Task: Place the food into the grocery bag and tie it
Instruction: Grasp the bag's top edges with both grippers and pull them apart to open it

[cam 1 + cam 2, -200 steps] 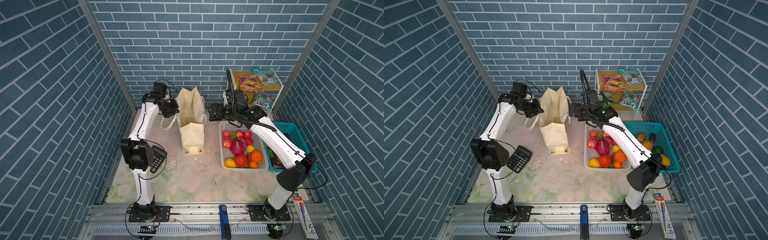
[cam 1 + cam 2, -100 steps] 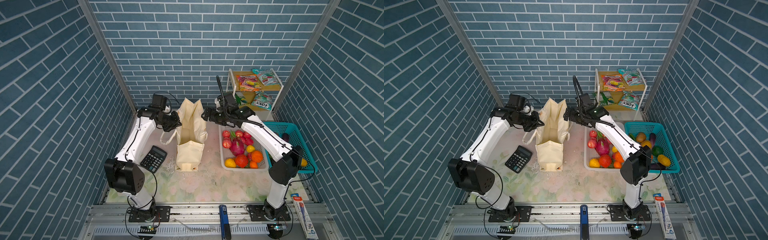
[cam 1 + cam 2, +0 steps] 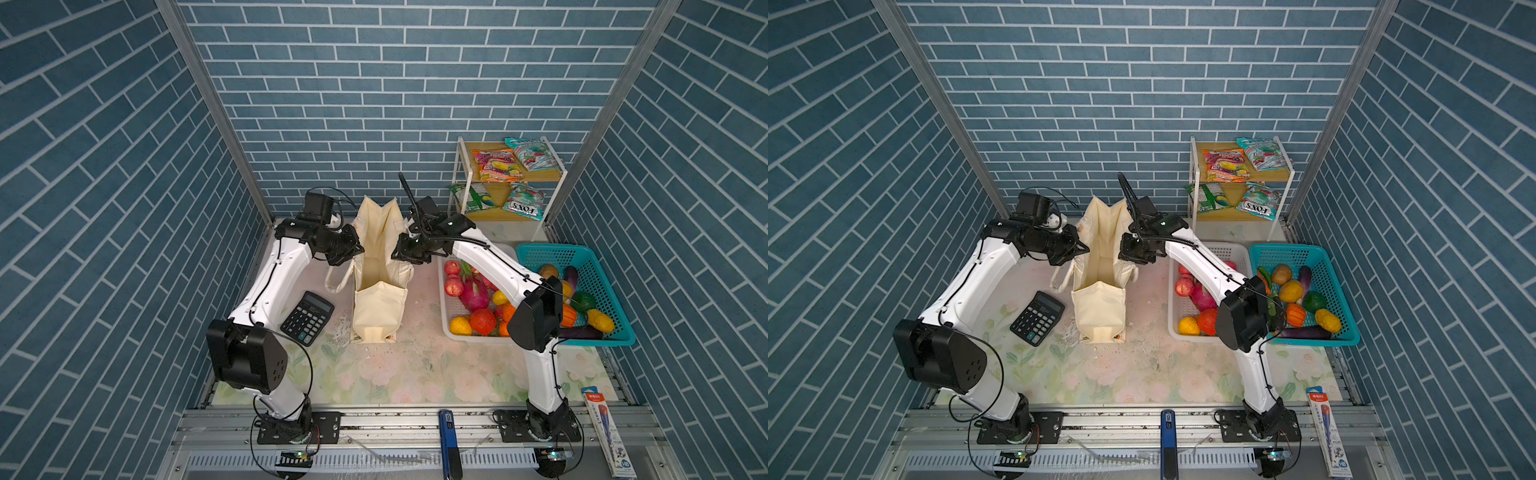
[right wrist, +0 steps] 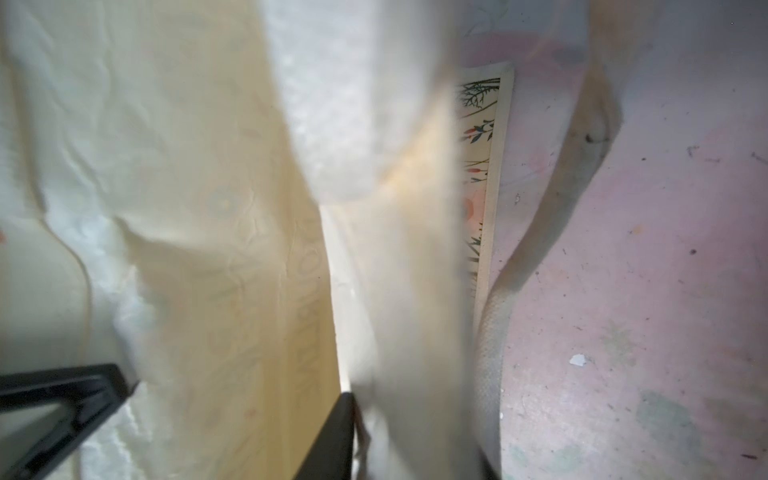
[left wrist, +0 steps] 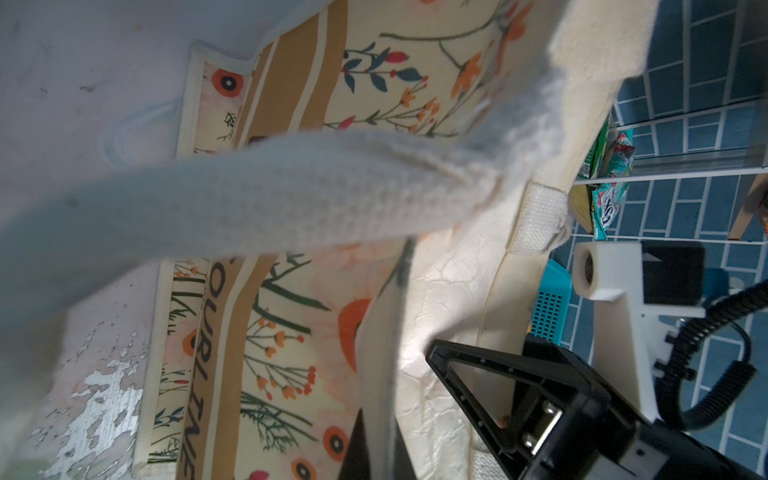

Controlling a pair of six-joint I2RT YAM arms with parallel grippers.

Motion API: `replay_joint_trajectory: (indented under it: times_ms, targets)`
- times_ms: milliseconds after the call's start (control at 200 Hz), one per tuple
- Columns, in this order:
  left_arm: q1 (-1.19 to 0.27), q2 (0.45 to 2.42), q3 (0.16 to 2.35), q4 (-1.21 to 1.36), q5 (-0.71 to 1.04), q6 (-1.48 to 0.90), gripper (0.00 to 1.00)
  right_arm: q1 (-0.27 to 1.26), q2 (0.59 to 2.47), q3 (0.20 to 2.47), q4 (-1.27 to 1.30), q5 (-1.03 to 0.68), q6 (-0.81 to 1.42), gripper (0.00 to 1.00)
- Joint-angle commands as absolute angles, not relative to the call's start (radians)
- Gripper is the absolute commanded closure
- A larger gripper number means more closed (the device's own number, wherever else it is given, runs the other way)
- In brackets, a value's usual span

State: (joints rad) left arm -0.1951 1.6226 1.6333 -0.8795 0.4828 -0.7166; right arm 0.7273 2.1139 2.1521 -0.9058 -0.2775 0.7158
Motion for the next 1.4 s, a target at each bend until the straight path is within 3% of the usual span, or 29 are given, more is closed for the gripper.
replay_joint_trajectory:
  times_ms: [0, 485, 755, 1035, 1395]
  targets:
    - [-0.197, 1.607, 1.695, -1.018, 0.319, -0.651, 1.0, 0.726, 2.139, 2.263, -1.166, -0.155, 0.628, 1.0]
    - [-0.181, 1.645, 1.789, -1.379, -0.55, -0.385, 1.0, 0.685, 2.092, 2.26, -1.548, 0.455, 0.554, 1.0]
    - [-0.179, 1.623, 1.739, -1.392, -0.803, -0.286, 1.0, 0.635, 2.051, 2.171, -1.585, 0.598, 0.509, 1.0]
    - [-0.172, 1.638, 1.757, -1.42, -0.732, -0.278, 1.0, 0.606, 2.027, 2.143, -1.572, 0.524, 0.494, 1.0]
    - [-0.178, 1.547, 1.723, -1.305, -0.322, -0.326, 0.98, 0.654, 2.088, 2.34, -1.602, 0.233, 0.555, 1.0]
